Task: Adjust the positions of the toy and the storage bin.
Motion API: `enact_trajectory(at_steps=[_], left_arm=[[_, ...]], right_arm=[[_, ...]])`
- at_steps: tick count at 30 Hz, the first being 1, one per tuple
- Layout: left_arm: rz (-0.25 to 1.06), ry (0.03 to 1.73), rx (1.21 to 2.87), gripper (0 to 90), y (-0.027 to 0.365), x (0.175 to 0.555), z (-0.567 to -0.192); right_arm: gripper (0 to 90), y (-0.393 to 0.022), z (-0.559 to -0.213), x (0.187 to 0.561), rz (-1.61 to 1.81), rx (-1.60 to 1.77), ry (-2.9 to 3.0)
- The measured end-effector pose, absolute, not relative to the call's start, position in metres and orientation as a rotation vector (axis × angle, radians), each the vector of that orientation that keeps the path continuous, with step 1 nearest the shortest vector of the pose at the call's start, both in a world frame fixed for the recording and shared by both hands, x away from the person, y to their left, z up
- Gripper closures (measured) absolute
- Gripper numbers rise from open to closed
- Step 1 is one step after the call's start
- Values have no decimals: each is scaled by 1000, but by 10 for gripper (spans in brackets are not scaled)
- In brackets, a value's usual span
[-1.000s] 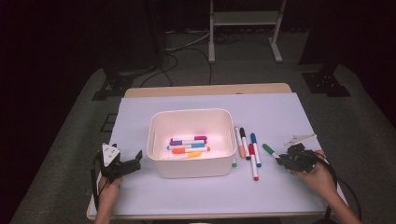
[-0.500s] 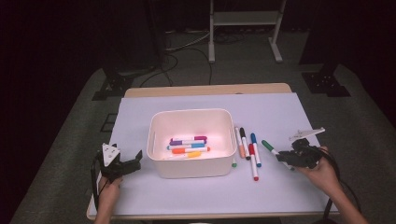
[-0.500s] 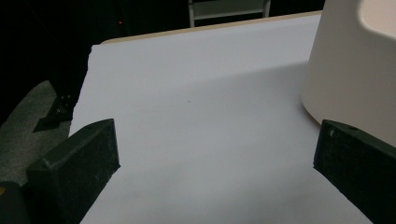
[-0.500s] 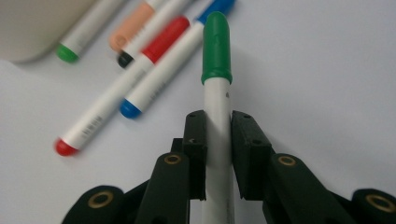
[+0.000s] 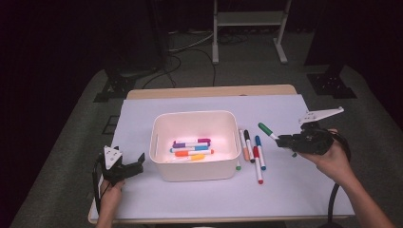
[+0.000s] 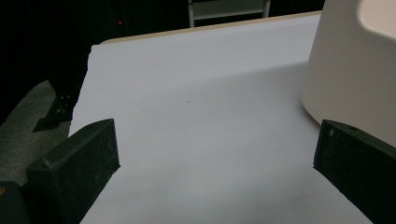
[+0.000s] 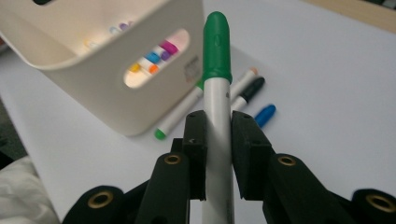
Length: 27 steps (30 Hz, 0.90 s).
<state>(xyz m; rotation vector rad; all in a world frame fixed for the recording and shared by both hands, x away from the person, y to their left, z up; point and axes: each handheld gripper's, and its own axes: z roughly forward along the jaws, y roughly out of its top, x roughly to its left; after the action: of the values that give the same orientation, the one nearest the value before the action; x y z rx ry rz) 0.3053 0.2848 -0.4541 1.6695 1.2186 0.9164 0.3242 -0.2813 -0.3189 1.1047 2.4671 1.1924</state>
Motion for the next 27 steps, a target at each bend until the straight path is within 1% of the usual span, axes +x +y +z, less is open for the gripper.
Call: enact_trajectory(at_steps=[9,15,20,27], left_arm=[[915,1217,1669,0,285,305,-454],[917,1214,1670,0,285,305,-454],[914,1213,1670,0,285,305,-454],[914,1211,1670,0,285,305,-454]], right_arm=[[760,-245,-274,329,1240,945,2528],[760,-210,-250,332,1255,812,2595],[760,-178,-244,334,1257,713,2665],[759,-136,-253,341,1235,582,2771]])
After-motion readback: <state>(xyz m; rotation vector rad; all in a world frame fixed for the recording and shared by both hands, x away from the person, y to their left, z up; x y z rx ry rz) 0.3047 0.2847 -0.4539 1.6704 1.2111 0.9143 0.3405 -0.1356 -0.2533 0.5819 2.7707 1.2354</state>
